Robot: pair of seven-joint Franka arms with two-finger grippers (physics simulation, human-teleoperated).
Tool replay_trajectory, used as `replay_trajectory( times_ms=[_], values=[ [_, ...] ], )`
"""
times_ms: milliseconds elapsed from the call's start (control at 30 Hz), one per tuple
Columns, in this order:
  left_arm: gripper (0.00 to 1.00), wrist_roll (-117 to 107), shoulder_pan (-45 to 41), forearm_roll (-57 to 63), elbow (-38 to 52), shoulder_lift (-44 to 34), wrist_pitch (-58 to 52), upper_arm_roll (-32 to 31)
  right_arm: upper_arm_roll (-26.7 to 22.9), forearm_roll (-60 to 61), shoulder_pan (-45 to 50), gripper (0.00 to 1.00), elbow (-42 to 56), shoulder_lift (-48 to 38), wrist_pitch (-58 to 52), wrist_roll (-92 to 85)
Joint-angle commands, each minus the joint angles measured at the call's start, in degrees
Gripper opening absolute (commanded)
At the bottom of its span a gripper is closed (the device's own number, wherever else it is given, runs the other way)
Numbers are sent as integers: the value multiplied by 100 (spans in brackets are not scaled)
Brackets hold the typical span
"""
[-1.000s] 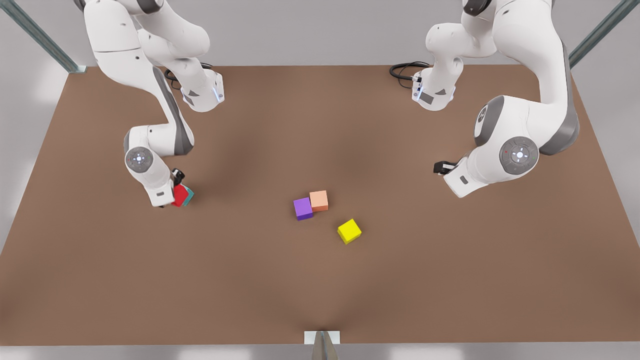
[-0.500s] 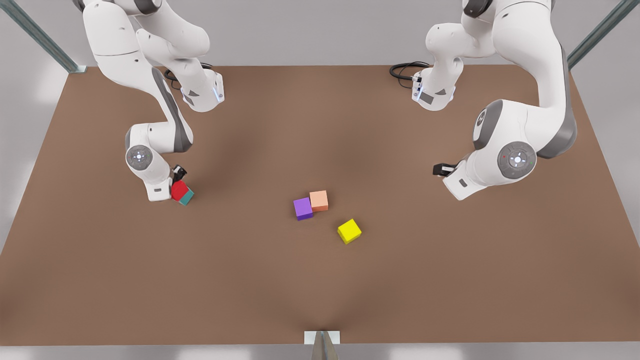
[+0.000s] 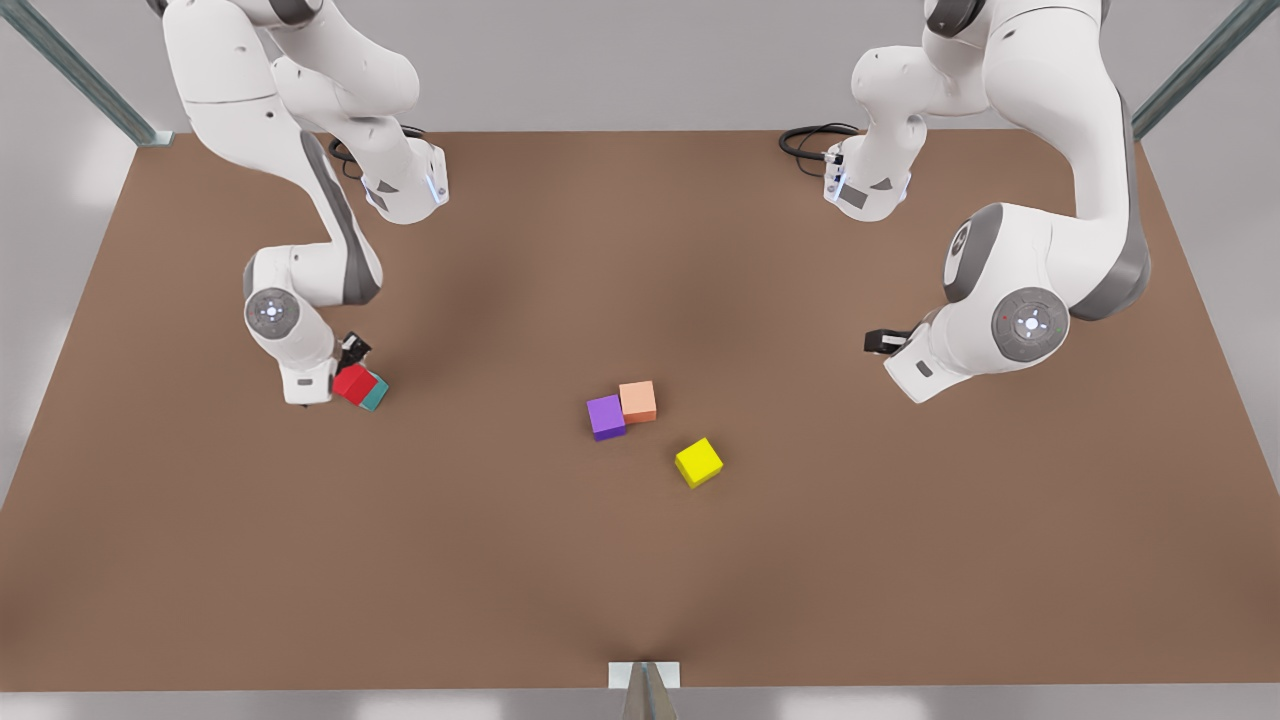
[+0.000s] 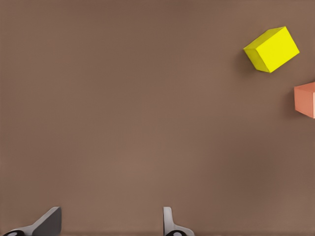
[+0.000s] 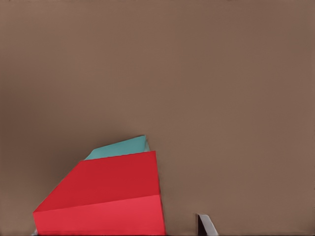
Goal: Pick up red wooden cube and pass to hand red wooden cube and place in blue wooden cube
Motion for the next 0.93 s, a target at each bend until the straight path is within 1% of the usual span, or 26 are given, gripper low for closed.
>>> replay_trajectory(
  times_ms=[0,33,67,167,200,267,300,333,367,400,433,467,500,533,633,733,900],
  values=[
    [100,-58,0,3,2,-4,-3,-2,4,10,1,100,33,-79,-296,352],
    [100,-75,0,3,2,-4,-11,-2,13,10,10,100,51,-141,-349,352],
    [100,-84,-9,3,11,-4,-12,-2,13,290,36,100,103,-202,-550,308],
    [100,-84,-9,3,11,-13,-12,-2,40,528,89,100,323,-378,-1122,273],
    [100,-84,0,3,11,-4,-3,-2,40,686,168,100,429,-510,-1412,273],
    [100,-75,0,3,2,-4,-3,-2,40,1161,247,100,973,-738,-2501,282],
    [100,-75,0,3,3,-4,-3,-2,40,1380,247,100,1448,-730,-3116,343],
    [100,-75,0,3,3,-4,-3,-2,40,1591,247,100,1782,-668,-3468,580],
    [100,-75,0,3,3,-4,-3,-2,40,1618,247,100,2036,-633,-3600,1375],
    [100,-75,0,3,3,-4,-3,-2,31,1574,230,100,2519,-283,-3740,2686],
    [100,-75,0,3,11,-4,-3,-2,13,1556,221,100,2966,51,-3942,3398],
    [100,-75,0,12,2,-4,-3,-2,-4,1548,168,100,4154,641,-4532,4728],
    [100,-75,0,12,2,-4,-3,-2,-13,1548,151,100,4866,826,-4892,4799],
    [100,-66,0,12,11,-4,-3,-2,-22,1521,142,100,5175,773,-5050,4782],
    [100,-75,0,12,2,-4,-3,-2,-118,1504,-95,100,6185,747,-6026,4624],
    [100,-75,0,12,2,22,-3,-2,-136,1530,-87,100,6300,334,-6703,4668],
    [100,-75,0,38,11,13,-3,-2,-110,1539,-43,100,6265,308,-6686,4720]
  ],
)
